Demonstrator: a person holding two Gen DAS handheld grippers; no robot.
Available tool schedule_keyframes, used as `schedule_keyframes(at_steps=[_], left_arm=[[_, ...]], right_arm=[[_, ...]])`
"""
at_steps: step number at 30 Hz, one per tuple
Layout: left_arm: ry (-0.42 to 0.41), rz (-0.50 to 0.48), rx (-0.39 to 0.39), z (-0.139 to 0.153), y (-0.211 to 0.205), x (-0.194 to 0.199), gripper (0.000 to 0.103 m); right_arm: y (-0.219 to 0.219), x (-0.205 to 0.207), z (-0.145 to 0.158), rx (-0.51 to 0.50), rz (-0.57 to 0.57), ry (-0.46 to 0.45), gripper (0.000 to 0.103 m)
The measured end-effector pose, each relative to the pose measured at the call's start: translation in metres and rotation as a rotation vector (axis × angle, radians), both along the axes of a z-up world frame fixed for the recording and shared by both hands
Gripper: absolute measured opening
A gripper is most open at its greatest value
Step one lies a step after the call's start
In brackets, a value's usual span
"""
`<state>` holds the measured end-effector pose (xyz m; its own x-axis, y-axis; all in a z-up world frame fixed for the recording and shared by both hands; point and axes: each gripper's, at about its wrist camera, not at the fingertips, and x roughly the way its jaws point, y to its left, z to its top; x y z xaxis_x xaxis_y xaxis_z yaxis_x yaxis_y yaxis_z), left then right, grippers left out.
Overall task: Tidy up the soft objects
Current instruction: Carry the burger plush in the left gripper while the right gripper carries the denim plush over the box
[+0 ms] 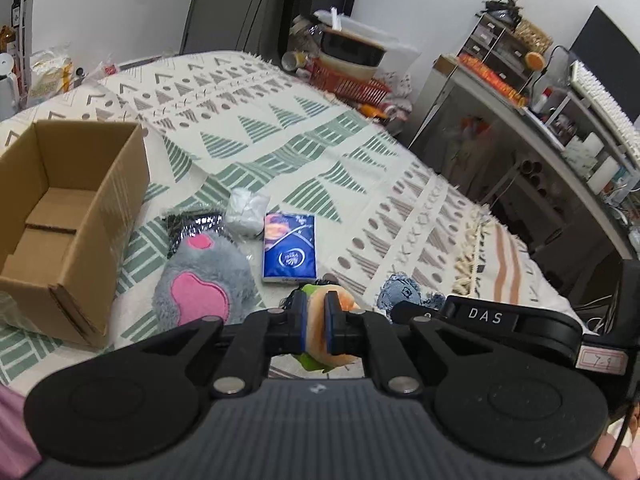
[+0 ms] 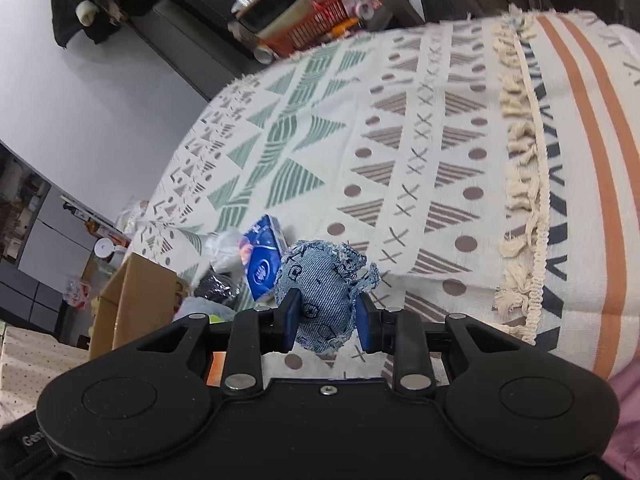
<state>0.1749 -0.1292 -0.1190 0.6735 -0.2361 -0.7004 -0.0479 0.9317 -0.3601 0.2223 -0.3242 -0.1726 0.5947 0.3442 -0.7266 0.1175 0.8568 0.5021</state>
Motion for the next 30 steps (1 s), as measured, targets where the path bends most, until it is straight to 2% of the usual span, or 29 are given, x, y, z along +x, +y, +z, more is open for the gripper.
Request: schedule_keyframes(at_steps=[8, 17, 30], left_arm=[[-0.047, 0.014, -0.031, 0.024, 0.017, -0.016, 0.008], [-0.101, 0.056, -0.024, 0.046, 0.048, -0.033, 0.008], [-0.136, 0.134, -0.025, 0.061, 0.107, -0.051, 0.008]], right_arm=[[0.015, -0.012, 0.028, -0.038, 0.031, -0.084, 0.028], [0.041, -0.035, 0.058, -0.026, 0.04, -0.173, 0.028], [0.084, -0.05, 0.083, -0.013, 0.036, -0.236, 0.028]])
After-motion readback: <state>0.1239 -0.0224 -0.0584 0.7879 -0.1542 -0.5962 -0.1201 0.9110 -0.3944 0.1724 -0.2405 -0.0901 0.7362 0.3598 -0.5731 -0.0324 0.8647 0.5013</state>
